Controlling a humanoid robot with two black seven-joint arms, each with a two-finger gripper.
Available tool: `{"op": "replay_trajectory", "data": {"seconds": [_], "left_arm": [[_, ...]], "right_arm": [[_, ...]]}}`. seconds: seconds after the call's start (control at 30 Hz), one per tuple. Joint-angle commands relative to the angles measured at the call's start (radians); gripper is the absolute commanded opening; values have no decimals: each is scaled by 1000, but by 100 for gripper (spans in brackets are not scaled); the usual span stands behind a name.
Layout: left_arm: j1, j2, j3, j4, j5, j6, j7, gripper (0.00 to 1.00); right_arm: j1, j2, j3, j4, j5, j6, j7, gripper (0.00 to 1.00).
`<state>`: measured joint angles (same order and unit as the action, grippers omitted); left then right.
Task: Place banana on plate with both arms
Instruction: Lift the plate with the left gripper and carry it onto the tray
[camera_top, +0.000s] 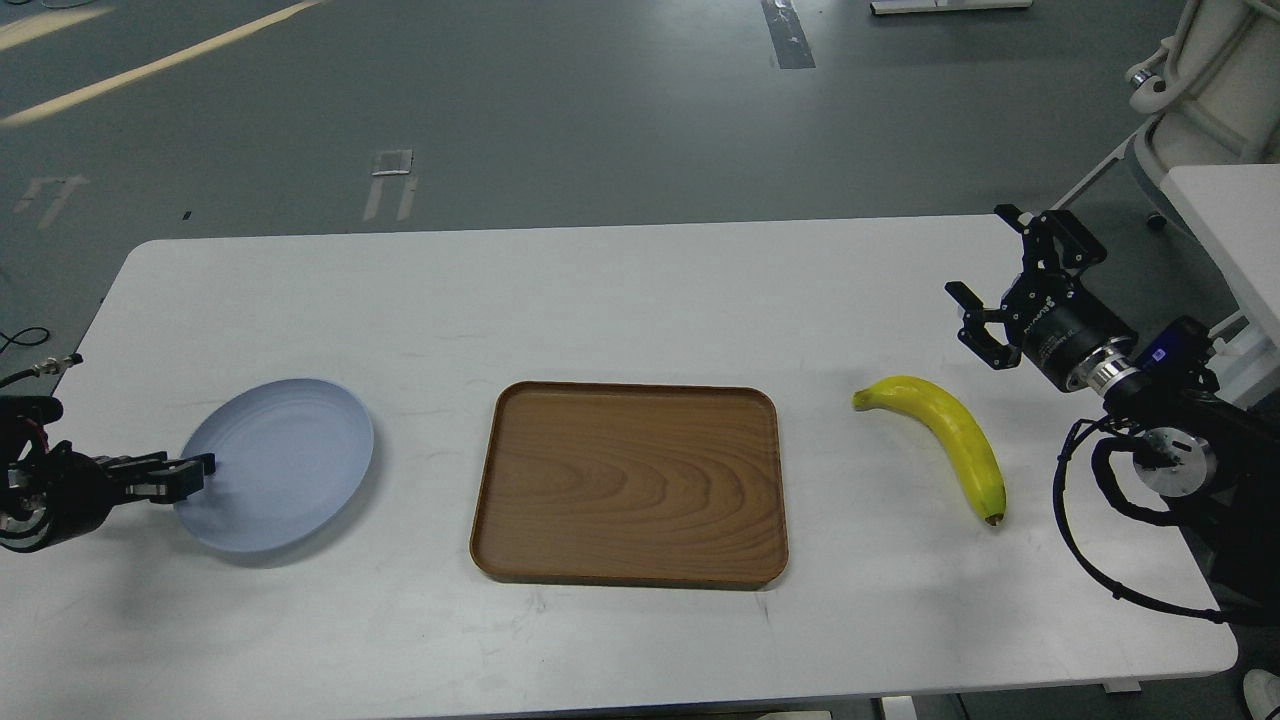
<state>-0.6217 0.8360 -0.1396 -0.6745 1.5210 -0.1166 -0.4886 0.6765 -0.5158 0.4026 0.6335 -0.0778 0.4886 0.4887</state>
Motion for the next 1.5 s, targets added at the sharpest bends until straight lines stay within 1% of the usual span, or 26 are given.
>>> {"op": "replay_trajectory", "data": {"seconds": [0.0,0.3,0.4,0.5,0.57,0.6,0.67,0.7,0.77,0.8,0.87,0.9,0.97,1.17,1.23,1.3,1.47], "left_arm": [[0,0,0,0,-28,0,0,0],[-18,1,-2,0,-30,0,0,0],[-50,6,-3,-23,-62,-8,0,0],[-105,23,0,-74,-87,-40,0,0],[-148,49,-2,-140,-76,-95,0,0],[-158,52,-2,-161,-74,-101,0,0],[-205,55,0,-252,-64,-112,0,0],[-205,55,0,-252,-64,-112,0,0],[-256,45,0,-331,-48,-138,0,0],[-268,43,0,-345,-48,-150,0,0],[-323,-3,0,-384,-45,-198,0,0],[-337,-24,0,-385,-42,-208,0,0],[-361,-67,0,-387,-24,-224,0,0],[-420,-261,5,-364,88,-255,0,0],[-447,-360,38,-311,88,-268,0,0],[-460,-429,67,-259,87,-268,0,0],[-457,-551,100,-148,87,-268,0,0]], "right_arm": [[-2,2,-2,0,0,0,0,100],[-5,0,-1,0,0,0,0,100],[-5,0,-1,0,0,0,0,100],[-5,-1,-1,0,0,0,0,100],[-5,-3,-1,2,0,0,0,100],[-5,-3,-1,2,0,0,0,100],[-5,-4,-1,0,0,0,0,100],[-5,-4,-1,0,0,0,0,100],[-3,-6,-1,0,0,0,0,100],[-3,-6,-1,0,0,0,0,100],[-3,-6,-1,0,0,0,0,100],[-3,-6,-1,0,0,0,0,100],[-5,-9,-1,0,0,0,0,100],[-5,-13,-2,0,0,0,0,100],[-5,-15,-2,-1,0,0,0,100],[-5,-18,-2,0,0,0,0,100],[-9,-36,-2,0,0,0,0,100]]}}
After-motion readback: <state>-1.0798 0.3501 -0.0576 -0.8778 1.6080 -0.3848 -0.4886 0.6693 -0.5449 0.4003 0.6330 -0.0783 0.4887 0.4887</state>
